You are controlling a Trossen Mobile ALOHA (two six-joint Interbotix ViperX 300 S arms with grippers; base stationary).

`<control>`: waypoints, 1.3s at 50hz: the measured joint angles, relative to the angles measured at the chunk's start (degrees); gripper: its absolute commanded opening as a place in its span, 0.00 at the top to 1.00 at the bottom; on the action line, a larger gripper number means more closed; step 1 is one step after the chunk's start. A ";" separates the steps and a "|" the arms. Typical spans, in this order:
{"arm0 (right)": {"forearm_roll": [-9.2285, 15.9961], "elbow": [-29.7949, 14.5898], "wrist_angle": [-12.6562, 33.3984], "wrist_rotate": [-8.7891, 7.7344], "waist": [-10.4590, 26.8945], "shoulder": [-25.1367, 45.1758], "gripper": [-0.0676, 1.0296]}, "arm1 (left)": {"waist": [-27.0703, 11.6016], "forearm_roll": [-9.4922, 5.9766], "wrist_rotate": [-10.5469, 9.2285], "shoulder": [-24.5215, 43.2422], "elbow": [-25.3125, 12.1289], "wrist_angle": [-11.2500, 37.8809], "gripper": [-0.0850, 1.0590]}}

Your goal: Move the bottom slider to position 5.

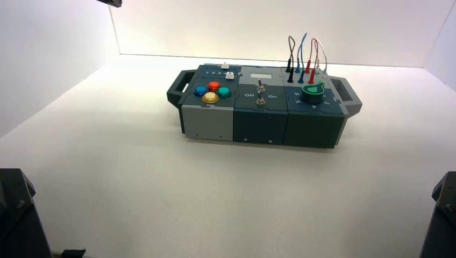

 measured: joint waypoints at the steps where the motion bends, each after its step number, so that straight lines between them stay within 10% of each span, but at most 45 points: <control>1: 0.00 0.00 0.00 0.00 0.00 0.00 0.96 | 0.09 0.00 0.00 0.00 0.00 -0.09 0.95; 32: 1.32 0.00 0.44 0.09 0.00 0.26 0.96 | 0.00 -0.09 0.00 -0.26 0.26 -1.05 0.95; 65: 4.22 -6.42 16.52 -1.85 5.71 3.87 0.96 | -1.93 -1.76 1.93 8.00 -8.53 7.56 0.95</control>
